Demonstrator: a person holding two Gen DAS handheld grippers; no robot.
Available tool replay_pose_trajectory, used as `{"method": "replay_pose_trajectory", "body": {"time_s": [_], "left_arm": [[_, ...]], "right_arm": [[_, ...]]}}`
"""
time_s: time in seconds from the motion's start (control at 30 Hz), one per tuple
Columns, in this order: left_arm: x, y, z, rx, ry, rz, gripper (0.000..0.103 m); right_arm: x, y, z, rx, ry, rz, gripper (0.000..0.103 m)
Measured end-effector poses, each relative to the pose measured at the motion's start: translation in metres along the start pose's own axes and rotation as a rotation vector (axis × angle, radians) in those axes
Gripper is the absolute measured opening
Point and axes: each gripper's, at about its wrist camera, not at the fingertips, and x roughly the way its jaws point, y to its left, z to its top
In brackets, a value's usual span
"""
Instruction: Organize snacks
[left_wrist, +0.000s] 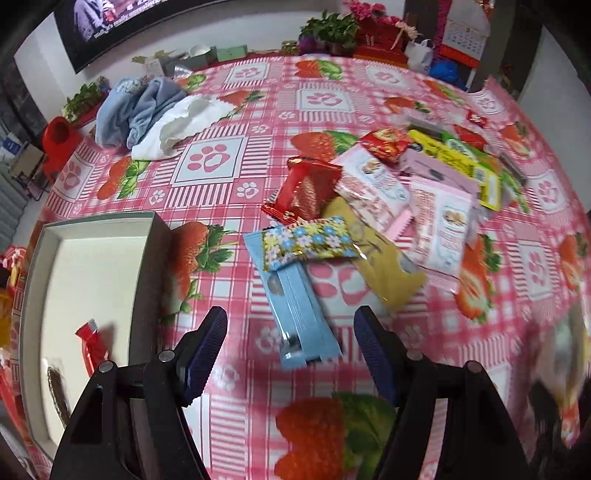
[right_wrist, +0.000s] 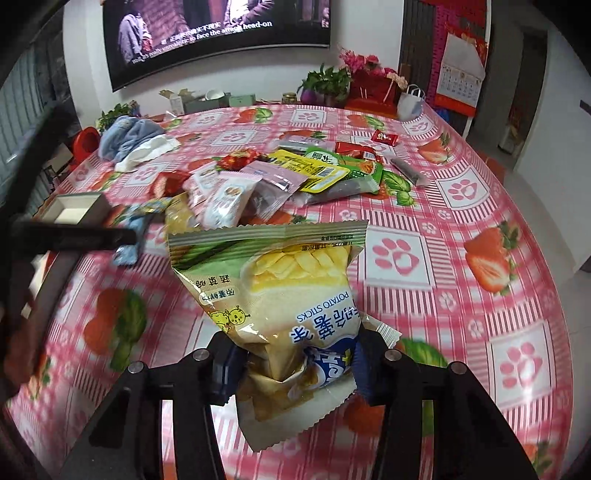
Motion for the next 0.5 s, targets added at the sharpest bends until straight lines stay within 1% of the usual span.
{"method": "replay_pose_trajectory", "body": {"time_s": [0.03, 0.07, 0.1, 0.13, 0.17, 0.23, 0.3, 0.37, 0.47, 0.5], "left_arm": [[0.008, 0.001, 0.003, -0.003, 0.014, 0.02, 0.051], [0.014, 0.001, 0.004, -0.002, 0.033, 0.027, 0.043], [0.021, 0.002, 0.007, -0.009, 0.059, 0.023, 0.032], [0.02, 0.004, 0.009, -0.022, 0.042, 0.012, 0.027], [0.023, 0.005, 0.011, -0.023, 0.053, 0.01, 0.025], [0.023, 0.007, 0.011, -0.036, 0.05, -0.005, 0.025], [0.019, 0.01, 0.002, -0.042, 0.033, -0.021, 0.025], [0.01, 0.008, -0.018, -0.023, 0.016, -0.025, 0.025], [-0.015, 0.007, -0.068, -0.003, -0.008, -0.091, 0.025], [-0.021, 0.005, -0.079, 0.009, -0.015, -0.099, 0.025]], "right_arm": [[-0.002, 0.001, -0.003, -0.002, -0.001, 0.002, 0.05], [-0.004, 0.002, -0.006, -0.004, -0.005, 0.005, 0.05], [-0.005, 0.003, -0.008, -0.007, -0.009, 0.004, 0.05], [-0.005, 0.003, -0.009, -0.011, -0.012, 0.0, 0.05], [-0.004, 0.004, -0.009, -0.012, -0.013, -0.002, 0.05], [-0.001, 0.002, -0.01, 0.003, -0.007, 0.004, 0.05], [0.0, -0.002, -0.013, 0.032, 0.001, 0.024, 0.05], [-0.001, -0.004, -0.018, 0.06, 0.009, 0.048, 0.05], [-0.007, -0.001, -0.03, 0.065, 0.019, 0.057, 0.05], [-0.01, 0.0, -0.034, 0.07, 0.024, 0.06, 0.05]]}}
